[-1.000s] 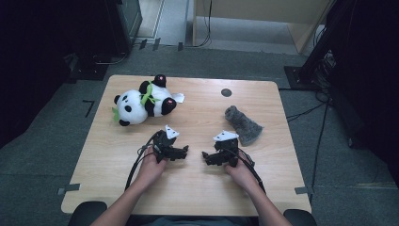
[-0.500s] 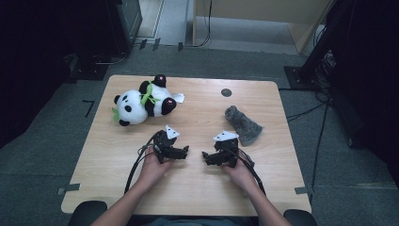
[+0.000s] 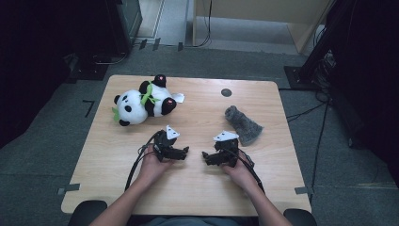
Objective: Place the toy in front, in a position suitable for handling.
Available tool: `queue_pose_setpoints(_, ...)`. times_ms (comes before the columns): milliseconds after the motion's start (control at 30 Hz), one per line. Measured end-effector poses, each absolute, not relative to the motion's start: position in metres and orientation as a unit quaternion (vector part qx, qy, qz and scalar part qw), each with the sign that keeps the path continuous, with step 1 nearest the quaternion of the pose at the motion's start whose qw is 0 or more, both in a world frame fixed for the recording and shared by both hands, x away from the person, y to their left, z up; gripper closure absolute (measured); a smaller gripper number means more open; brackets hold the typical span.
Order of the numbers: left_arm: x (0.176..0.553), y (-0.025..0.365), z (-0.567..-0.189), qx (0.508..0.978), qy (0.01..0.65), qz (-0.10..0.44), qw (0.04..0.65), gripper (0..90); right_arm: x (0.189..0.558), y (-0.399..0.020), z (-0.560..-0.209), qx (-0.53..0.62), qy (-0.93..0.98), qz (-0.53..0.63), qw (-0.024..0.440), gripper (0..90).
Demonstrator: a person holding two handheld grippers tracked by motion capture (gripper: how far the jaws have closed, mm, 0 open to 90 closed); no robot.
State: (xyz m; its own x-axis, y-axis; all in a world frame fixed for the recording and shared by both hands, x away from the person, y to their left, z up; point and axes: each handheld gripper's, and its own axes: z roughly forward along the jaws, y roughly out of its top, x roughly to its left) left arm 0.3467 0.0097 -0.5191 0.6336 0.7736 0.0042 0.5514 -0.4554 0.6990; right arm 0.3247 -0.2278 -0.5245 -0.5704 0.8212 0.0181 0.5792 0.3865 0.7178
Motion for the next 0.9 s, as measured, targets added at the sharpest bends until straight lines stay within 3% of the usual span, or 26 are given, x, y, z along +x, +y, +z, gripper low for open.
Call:
queue_pose_setpoints(100,0.347,0.010,-0.518,0.840,0.390,0.161,0.342,10.0,0.325,-0.228,-0.524,0.431,0.814,0.349,0.173,1.8)
queue_pose_setpoints(133,0.347,0.010,-0.517,0.841,0.388,0.160,0.342,18.2,0.325,-0.228,-0.525,0.430,0.814,0.349,0.174,1.8)
queue_pose_setpoints(533,0.354,0.012,-0.512,0.841,0.382,0.119,0.364,18.2,0.324,-0.228,-0.524,0.434,0.813,0.348,0.173,1.8)
queue_pose_setpoints(633,0.355,0.013,-0.509,0.840,0.374,0.113,0.378,24.1,0.321,-0.229,-0.524,0.440,0.809,0.347,0.175,1.8)
queue_pose_setpoints(767,0.356,0.014,-0.504,0.854,0.349,0.131,0.364,24.9,0.319,-0.230,-0.524,0.438,0.810,0.348,0.174,1.8)
queue_pose_setpoints(900,0.358,0.017,-0.497,0.852,0.343,0.112,0.379,31.0,0.317,-0.232,-0.524,0.435,0.812,0.349,0.174,1.8)
